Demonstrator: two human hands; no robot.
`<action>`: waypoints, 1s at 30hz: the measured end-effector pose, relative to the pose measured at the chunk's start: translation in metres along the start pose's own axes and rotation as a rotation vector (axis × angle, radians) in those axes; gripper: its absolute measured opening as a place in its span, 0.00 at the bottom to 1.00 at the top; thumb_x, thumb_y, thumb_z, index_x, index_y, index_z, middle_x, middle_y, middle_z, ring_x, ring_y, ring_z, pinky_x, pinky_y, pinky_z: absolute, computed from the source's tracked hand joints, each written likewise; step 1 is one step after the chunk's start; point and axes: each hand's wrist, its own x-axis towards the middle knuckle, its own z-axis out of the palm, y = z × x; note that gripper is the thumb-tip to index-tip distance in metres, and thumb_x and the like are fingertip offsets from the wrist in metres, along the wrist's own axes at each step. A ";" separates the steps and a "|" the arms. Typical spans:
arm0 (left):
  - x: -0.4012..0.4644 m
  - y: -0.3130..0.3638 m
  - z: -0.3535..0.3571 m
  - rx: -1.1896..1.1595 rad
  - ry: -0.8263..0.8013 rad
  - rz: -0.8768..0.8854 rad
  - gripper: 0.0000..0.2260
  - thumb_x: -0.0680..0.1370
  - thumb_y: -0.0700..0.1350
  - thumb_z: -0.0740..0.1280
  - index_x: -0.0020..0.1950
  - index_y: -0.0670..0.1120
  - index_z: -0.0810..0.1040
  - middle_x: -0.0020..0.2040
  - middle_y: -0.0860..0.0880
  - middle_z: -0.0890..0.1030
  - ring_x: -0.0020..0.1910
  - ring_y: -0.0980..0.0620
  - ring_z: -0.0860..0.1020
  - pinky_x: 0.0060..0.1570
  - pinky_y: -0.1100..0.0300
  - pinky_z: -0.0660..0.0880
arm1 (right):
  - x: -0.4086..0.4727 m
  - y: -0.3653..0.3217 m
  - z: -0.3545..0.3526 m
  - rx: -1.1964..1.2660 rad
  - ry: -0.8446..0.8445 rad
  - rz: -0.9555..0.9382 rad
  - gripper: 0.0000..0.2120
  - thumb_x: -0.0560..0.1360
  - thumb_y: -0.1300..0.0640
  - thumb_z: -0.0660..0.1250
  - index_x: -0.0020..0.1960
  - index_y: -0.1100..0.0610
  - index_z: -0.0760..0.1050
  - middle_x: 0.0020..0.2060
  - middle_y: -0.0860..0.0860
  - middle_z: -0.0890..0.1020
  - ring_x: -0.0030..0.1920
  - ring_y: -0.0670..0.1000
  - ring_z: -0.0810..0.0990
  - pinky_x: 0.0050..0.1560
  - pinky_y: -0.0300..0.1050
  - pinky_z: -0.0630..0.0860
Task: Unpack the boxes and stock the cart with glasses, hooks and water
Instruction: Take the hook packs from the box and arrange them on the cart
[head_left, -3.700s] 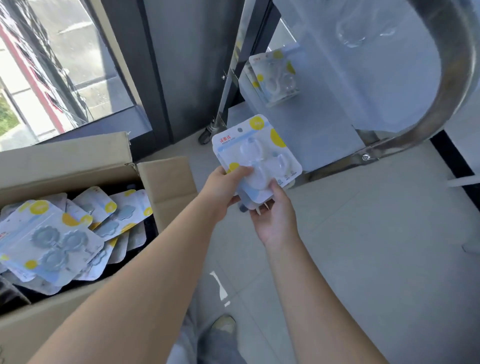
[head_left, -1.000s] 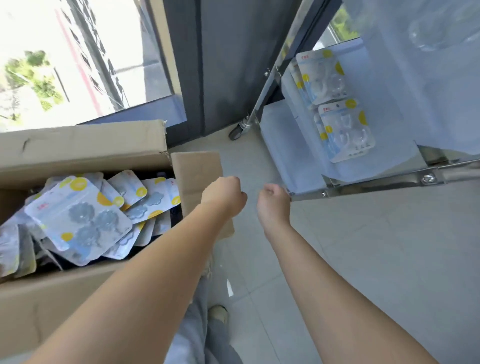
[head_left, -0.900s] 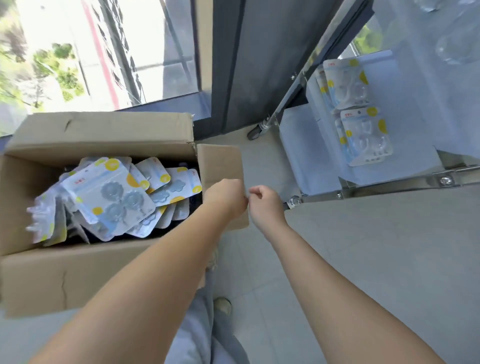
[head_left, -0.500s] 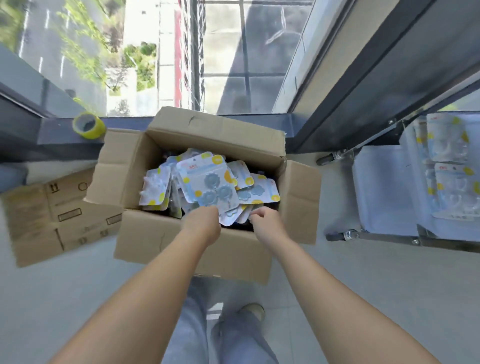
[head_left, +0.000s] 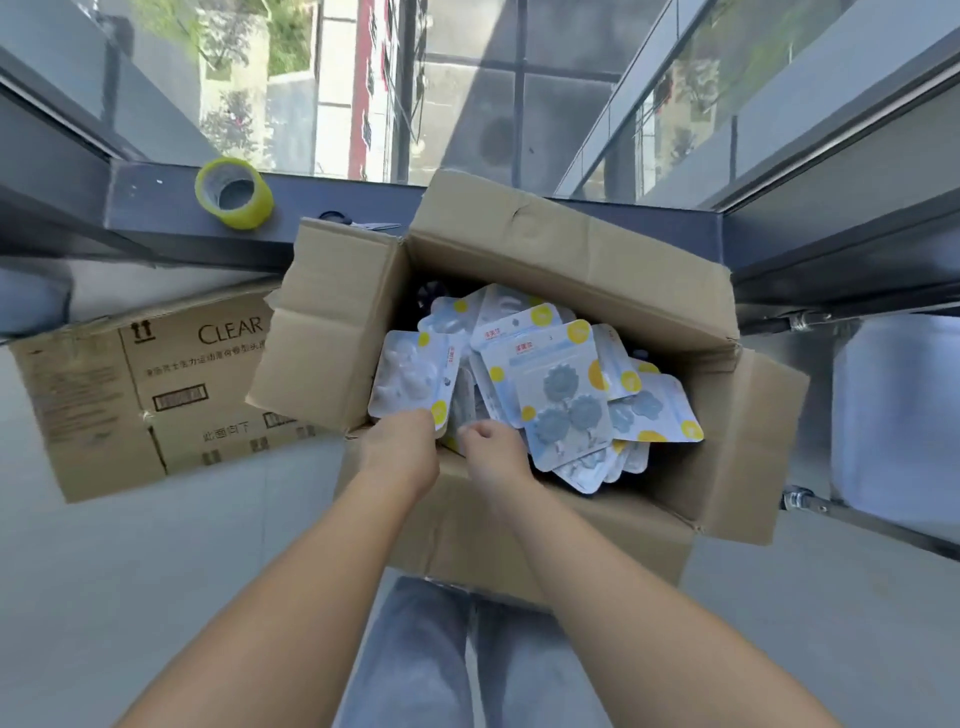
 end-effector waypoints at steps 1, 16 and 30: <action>0.004 -0.005 0.004 -0.035 -0.007 0.001 0.08 0.76 0.36 0.58 0.54 0.43 0.71 0.56 0.45 0.77 0.55 0.45 0.76 0.44 0.58 0.68 | 0.009 -0.003 0.009 0.014 0.020 -0.003 0.08 0.76 0.60 0.59 0.40 0.57 0.74 0.34 0.48 0.73 0.34 0.47 0.69 0.34 0.40 0.65; 0.040 -0.049 0.023 -0.268 0.141 0.079 0.19 0.77 0.44 0.63 0.68 0.46 0.66 0.62 0.46 0.71 0.61 0.45 0.69 0.53 0.54 0.68 | 0.059 -0.013 0.038 -0.058 0.228 -0.203 0.12 0.80 0.59 0.54 0.38 0.59 0.61 0.31 0.49 0.64 0.31 0.47 0.61 0.35 0.45 0.60; 0.024 -0.054 -0.035 -1.258 -0.171 0.010 0.12 0.68 0.42 0.77 0.49 0.45 0.79 0.45 0.48 0.83 0.44 0.49 0.81 0.44 0.58 0.78 | 0.021 -0.075 -0.071 -0.451 -0.250 -0.461 0.15 0.81 0.56 0.57 0.35 0.53 0.65 0.30 0.47 0.64 0.29 0.44 0.61 0.31 0.37 0.61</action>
